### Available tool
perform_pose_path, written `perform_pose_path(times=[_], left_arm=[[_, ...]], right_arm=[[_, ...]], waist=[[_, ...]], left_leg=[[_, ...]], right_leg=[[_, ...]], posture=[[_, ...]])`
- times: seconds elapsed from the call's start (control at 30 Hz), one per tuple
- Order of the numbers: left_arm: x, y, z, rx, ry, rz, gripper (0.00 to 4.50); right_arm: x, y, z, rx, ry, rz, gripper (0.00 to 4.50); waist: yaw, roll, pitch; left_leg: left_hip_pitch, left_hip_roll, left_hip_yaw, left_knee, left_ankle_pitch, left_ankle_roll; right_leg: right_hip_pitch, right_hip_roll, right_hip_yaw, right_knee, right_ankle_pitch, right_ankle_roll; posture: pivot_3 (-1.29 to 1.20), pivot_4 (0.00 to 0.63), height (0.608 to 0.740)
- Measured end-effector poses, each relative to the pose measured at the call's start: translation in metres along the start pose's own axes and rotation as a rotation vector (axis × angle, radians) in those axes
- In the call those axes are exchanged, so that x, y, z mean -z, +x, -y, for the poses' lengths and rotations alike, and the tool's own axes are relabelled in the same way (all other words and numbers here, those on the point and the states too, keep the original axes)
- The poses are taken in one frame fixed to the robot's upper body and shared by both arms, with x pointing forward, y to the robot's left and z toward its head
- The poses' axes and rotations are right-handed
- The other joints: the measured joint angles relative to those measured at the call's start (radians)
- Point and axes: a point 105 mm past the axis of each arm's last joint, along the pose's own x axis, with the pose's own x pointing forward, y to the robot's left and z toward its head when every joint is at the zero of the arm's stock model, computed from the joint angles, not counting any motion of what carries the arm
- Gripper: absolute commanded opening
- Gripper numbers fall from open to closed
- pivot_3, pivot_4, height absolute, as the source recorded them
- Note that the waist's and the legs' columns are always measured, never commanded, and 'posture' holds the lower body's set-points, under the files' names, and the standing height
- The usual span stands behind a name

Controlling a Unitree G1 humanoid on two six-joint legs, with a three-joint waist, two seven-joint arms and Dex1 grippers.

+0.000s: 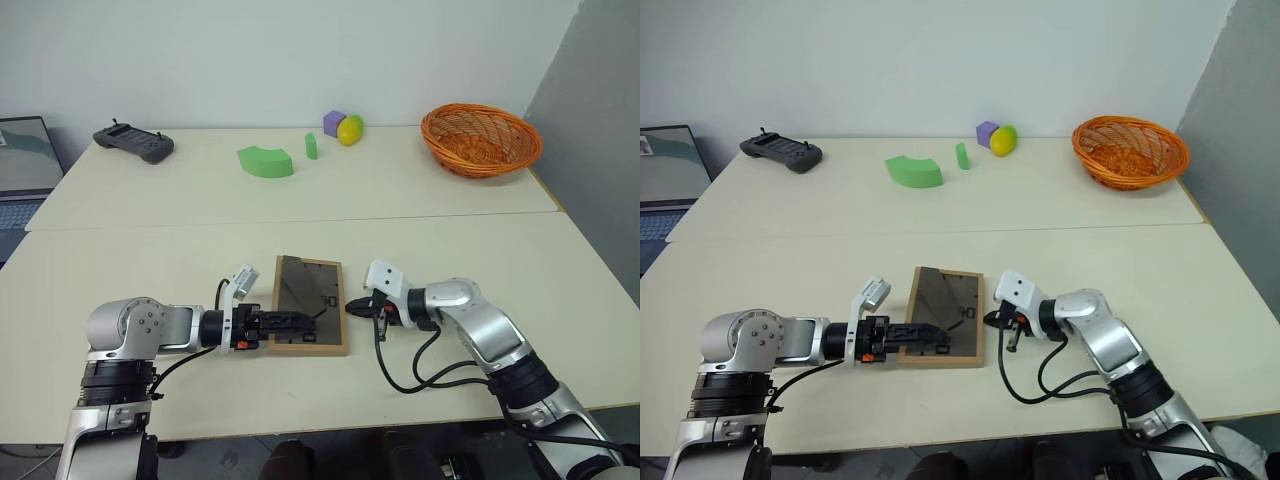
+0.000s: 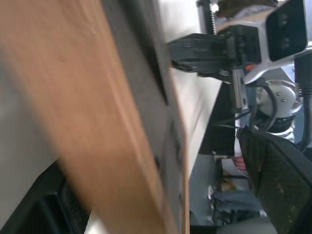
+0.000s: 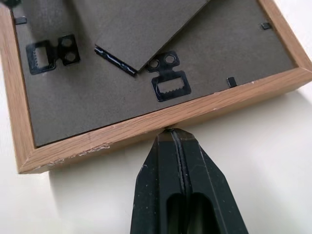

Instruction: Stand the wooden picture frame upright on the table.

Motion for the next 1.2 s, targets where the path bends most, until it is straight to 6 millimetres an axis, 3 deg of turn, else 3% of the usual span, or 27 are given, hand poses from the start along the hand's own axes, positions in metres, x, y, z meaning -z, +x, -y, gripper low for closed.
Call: perform_pose_path(times=[0.53,0.7,0.8,0.97,1.1,1.2], left_arm=[[-0.009,-0.010,-0.004,-0.043,0.036,0.056,1.37],[-0.015,-0.011,-0.004,-0.046,0.066,0.084,1.31],[-0.024,-0.011,0.001,-0.048,0.089,0.113,1.30],[-0.054,-0.011,0.020,-0.016,0.189,0.221,1.30],[-0.068,-0.002,0.031,0.015,0.232,0.287,1.30],[-0.074,-0.002,0.035,0.023,0.249,0.311,1.30]], right_arm=[[0.006,-0.005,0.004,0.023,0.007,-0.020,0.00],[0.001,-0.022,0.020,0.080,0.029,0.022,0.00],[-0.014,-0.040,0.029,0.083,0.057,0.087,0.44],[-0.061,-0.067,0.024,-0.061,0.084,0.223,1.58],[-0.095,-0.061,0.035,-0.068,0.156,0.328,2.50],[-0.106,-0.053,0.045,-0.049,0.200,0.351,3.16]], waist=[[0.000,0.000,0.000],[0.000,0.000,0.000],[0.002,0.000,0.000],[0.003,0.000,0.001],[0.000,-0.001,0.001],[0.000,0.000,0.001]], left_leg=[[0.000,0.000,0.000,0.000,0.000,0.000],[0.000,0.000,0.000,0.000,0.000,0.000],[-0.001,0.000,0.000,0.000,-0.002,0.003],[-0.001,0.000,-0.001,0.000,-0.002,0.003],[-0.002,0.000,-0.001,0.000,-0.001,0.002],[-0.002,0.000,0.000,0.000,0.000,0.000]], right_leg=[[0.000,0.000,0.000,0.000,0.000,0.000],[0.000,0.000,0.000,-0.001,0.000,0.000],[0.000,0.000,-0.001,-0.001,0.000,0.000],[0.000,0.000,-0.001,-0.002,0.000,0.000],[0.000,0.000,-0.001,-0.002,0.000,0.000],[0.000,0.000,-0.001,-0.003,0.000,0.000]], posture=[[0.00,0.150,0.740],[0.00,0.150,0.740],[0.00,0.150,0.740],[0.00,0.150,0.740],[0.00,0.150,0.740],[0.00,0.150,0.740]])
